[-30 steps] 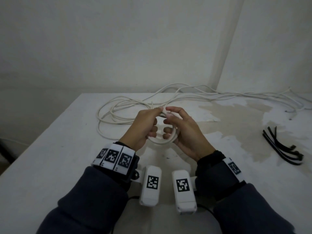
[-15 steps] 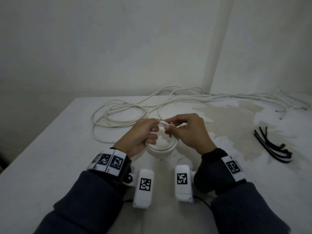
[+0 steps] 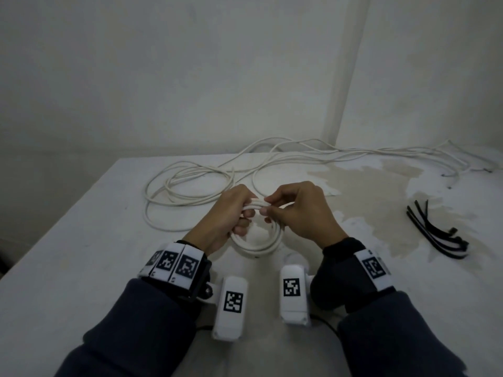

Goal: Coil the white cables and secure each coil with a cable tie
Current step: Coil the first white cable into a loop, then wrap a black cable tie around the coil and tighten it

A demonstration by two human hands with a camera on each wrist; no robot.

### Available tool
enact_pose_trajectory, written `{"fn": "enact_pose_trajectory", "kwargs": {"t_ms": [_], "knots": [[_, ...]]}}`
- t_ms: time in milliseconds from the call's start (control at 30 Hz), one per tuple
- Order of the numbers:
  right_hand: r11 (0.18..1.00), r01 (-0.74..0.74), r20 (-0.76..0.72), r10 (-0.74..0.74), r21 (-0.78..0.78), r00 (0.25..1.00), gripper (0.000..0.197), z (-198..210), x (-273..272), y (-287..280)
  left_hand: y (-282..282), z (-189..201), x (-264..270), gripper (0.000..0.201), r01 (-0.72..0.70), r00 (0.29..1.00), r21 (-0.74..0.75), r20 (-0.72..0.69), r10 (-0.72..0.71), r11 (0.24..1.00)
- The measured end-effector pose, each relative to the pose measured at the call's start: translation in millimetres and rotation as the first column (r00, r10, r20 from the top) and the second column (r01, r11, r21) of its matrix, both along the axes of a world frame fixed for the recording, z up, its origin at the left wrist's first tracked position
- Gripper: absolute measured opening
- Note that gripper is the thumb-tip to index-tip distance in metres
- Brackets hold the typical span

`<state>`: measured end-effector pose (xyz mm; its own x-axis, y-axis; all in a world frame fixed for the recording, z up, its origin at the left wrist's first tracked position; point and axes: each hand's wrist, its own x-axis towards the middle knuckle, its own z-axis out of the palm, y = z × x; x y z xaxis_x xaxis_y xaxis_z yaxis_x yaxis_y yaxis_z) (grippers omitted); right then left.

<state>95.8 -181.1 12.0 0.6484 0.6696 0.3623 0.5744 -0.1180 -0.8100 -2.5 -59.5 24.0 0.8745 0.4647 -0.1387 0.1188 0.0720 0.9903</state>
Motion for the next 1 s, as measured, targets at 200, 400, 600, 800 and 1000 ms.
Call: {"fn": "enact_pose_trajectory", "kwargs": {"t_ms": [200, 400, 600, 800, 1000], "knots": [[1.0, 0.008, -0.085, -0.007, 0.01, 0.996, 0.014, 1, 3, -5, -3, -5, 1, 0.019, 0.024, 0.999, 0.059, 0.023, -0.026, 0.998], [0.999, -0.03, -0.285, 0.025, -0.015, 0.958, 0.011, 3, 6, -9, -6, -10, 8, 0.024, -0.021, 0.997, -0.029, 0.071, 0.023, 0.999], [0.946, 0.321, -0.197, -0.323, -0.044, 0.926, 0.005, -5, 61, -57, -18, -18, 37, 0.023, -0.113, 0.98, -0.173, 0.141, 0.138, 0.978], [0.551, 0.72, 0.151, -0.74, -0.422, 0.655, 0.038, -19, 107, -134, -28, -32, 58, 0.025, -0.094, 0.979, -0.185, 0.161, 0.125, 0.978], [0.502, 0.664, 0.136, -0.733, -0.554, 0.667, 0.03, -22, 112, -141, -27, -35, 59, 0.024, -0.061, 0.986, -0.133, 0.148, 0.081, 0.989]]}}
